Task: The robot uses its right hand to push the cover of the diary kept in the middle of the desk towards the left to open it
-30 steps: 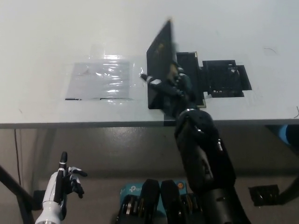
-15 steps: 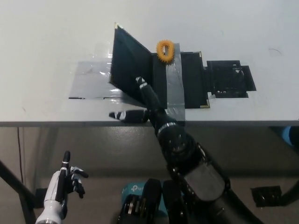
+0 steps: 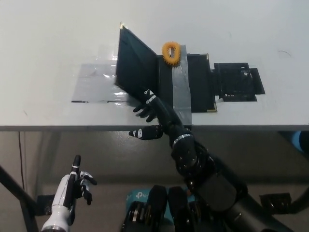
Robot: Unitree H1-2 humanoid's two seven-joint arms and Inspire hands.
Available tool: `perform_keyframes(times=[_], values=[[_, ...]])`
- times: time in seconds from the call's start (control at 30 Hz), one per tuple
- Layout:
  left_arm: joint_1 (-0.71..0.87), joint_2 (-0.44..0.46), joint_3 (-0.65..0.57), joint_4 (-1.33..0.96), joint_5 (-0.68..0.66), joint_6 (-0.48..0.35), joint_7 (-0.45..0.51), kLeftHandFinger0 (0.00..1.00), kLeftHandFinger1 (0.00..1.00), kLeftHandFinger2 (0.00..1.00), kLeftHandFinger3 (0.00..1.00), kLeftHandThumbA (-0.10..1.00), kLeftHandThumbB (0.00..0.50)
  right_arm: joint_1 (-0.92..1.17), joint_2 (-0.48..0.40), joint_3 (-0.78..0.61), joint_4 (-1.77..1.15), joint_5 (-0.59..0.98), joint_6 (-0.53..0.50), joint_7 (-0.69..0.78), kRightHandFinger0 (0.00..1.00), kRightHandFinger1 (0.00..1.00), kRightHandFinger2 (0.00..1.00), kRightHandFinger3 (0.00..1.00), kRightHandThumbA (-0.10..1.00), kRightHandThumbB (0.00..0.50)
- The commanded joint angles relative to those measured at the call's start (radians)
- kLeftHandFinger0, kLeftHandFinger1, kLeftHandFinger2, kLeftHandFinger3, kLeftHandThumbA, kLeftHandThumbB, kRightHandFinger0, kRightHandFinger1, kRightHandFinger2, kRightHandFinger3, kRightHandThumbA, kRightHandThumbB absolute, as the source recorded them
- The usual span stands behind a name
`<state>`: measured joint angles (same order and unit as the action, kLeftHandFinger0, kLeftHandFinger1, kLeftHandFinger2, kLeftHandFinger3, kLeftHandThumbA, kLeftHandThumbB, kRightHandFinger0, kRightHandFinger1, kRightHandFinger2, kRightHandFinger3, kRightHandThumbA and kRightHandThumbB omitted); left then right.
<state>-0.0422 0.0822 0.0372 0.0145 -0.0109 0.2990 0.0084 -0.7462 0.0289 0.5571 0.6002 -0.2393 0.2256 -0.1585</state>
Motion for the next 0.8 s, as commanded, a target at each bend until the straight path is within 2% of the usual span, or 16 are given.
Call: perform_keyframes(times=[0.0, 0.1, 0.13, 0.2, 0.27, 0.3, 0.33, 0.37, 0.4, 0.43, 0.47, 0.5, 0.53, 0.6, 0.7, 0.77], values=[[-0.018, 0.011, 0.001, -0.015, 0.001, -0.019, -0.01, 0.14, 0.12, 0.05, 0.22, 1.0, 0.499, -0.05, -0.017, 0.009, 0.027, -0.079, 0.008, 0.063, 0.36, 0.53, 0.63, 1.0, 1.0, 0.283], [-0.02, 0.015, 0.001, -0.01, 0.003, -0.027, -0.013, 0.13, 0.12, 0.05, 0.22, 1.0, 0.493, -0.055, -0.008, -0.002, 0.029, -0.085, -0.004, 0.071, 0.13, 0.28, 0.4, 1.0, 1.0, 0.281], [-0.018, 0.014, 0.0, -0.012, 0.002, -0.021, -0.015, 0.15, 0.13, 0.06, 0.25, 1.0, 0.5, -0.058, -0.01, 0.001, 0.017, -0.089, -0.006, 0.086, 0.24, 0.43, 0.52, 1.0, 1.0, 0.275], [-0.014, 0.019, -0.007, -0.013, 0.015, -0.02, -0.014, 0.18, 0.14, 0.06, 0.27, 1.0, 0.5, -0.059, -0.006, -0.01, 0.008, -0.09, -0.012, 0.092, 0.22, 0.38, 0.47, 1.0, 1.0, 0.285], [-0.013, 0.018, 0.0, -0.011, 0.009, -0.021, -0.013, 0.19, 0.15, 0.06, 0.27, 1.0, 0.5, -0.068, -0.003, -0.02, 0.003, -0.087, -0.019, 0.105, 0.28, 0.45, 0.52, 1.0, 1.0, 0.277], [-0.012, 0.016, 0.002, -0.016, 0.011, -0.013, -0.008, 0.21, 0.15, 0.06, 0.28, 1.0, 0.5, -0.07, -0.007, -0.028, -0.023, -0.084, -0.004, 0.117, 0.18, 0.32, 0.41, 1.0, 1.0, 0.286], [-0.01, 0.017, 0.005, -0.015, 0.009, -0.014, -0.007, 0.21, 0.15, 0.06, 0.28, 1.0, 0.5, -0.075, 0.0, -0.029, -0.01, -0.086, -0.01, 0.119, 0.16, 0.31, 0.41, 1.0, 1.0, 0.287], [0.0, 0.015, 0.011, -0.018, 0.003, -0.024, -0.007, 0.17, 0.15, 0.07, 0.27, 1.0, 0.454, -0.084, -0.026, -0.051, -0.091, -0.062, -0.004, 0.16, 0.49, 0.69, 0.81, 1.0, 1.0, 0.231], [0.001, 0.015, 0.012, -0.018, 0.003, -0.025, -0.008, 0.17, 0.15, 0.07, 0.27, 1.0, 0.453, -0.084, -0.026, -0.055, -0.094, -0.065, -0.005, 0.165, 0.51, 0.72, 0.82, 1.0, 1.0, 0.225], [0.008, 0.013, 0.02, -0.016, -0.007, -0.028, -0.009, 0.17, 0.15, 0.07, 0.26, 1.0, 0.464, -0.087, -0.032, -0.099, -0.15, -0.018, 0.021, 0.196, 0.45, 0.61, 0.71, 1.0, 1.0, 0.212], [0.009, 0.015, 0.017, -0.017, 0.002, -0.027, -0.007, 0.17, 0.15, 0.07, 0.26, 1.0, 0.454, -0.087, -0.042, -0.129, -0.196, 0.002, 0.05, 0.214, 0.81, 0.94, 0.98, 1.0, 1.0, 0.219], [0.009, 0.015, 0.017, -0.017, 0.002, -0.027, -0.007, 0.18, 0.15, 0.07, 0.26, 1.0, 0.454, -0.085, -0.04, -0.134, -0.199, -0.003, 0.052, 0.22, 0.87, 0.97, 0.99, 1.0, 1.0, 0.219], [0.013, 0.01, 0.026, -0.014, -0.005, -0.035, -0.004, 0.19, 0.14, 0.06, 0.26, 1.0, 0.452, -0.084, -0.041, -0.165, -0.243, 0.033, 0.11, 0.256, 1.0, 1.0, 1.0, 1.0, 1.0, 0.273], [0.011, 0.019, 0.019, -0.003, 0.003, -0.042, -0.013, 0.21, 0.14, 0.06, 0.27, 1.0, 0.474, -0.053, -0.034, -0.318, -0.401, 0.195, 0.236, 0.312, 1.0, 1.0, 1.0, 1.0, 1.0, 0.283], [0.02, 0.014, 0.028, -0.004, 0.002, -0.049, -0.004, 0.15, 0.11, 0.04, 0.27, 1.0, 0.483, -0.02, -0.059, -0.371, -0.515, 0.309, 0.244, 0.338, 1.0, 1.0, 1.0, 1.0, 1.0, 0.211], [0.02, 0.013, 0.032, -0.004, -0.007, -0.05, -0.007, 0.15, 0.11, 0.03, 0.27, 1.0, 0.497, 0.004, -0.101, -0.365, -0.6, 0.465, 0.244, 0.243, 1.0, 1.0, 1.0, 1.0, 1.0, 0.253]])
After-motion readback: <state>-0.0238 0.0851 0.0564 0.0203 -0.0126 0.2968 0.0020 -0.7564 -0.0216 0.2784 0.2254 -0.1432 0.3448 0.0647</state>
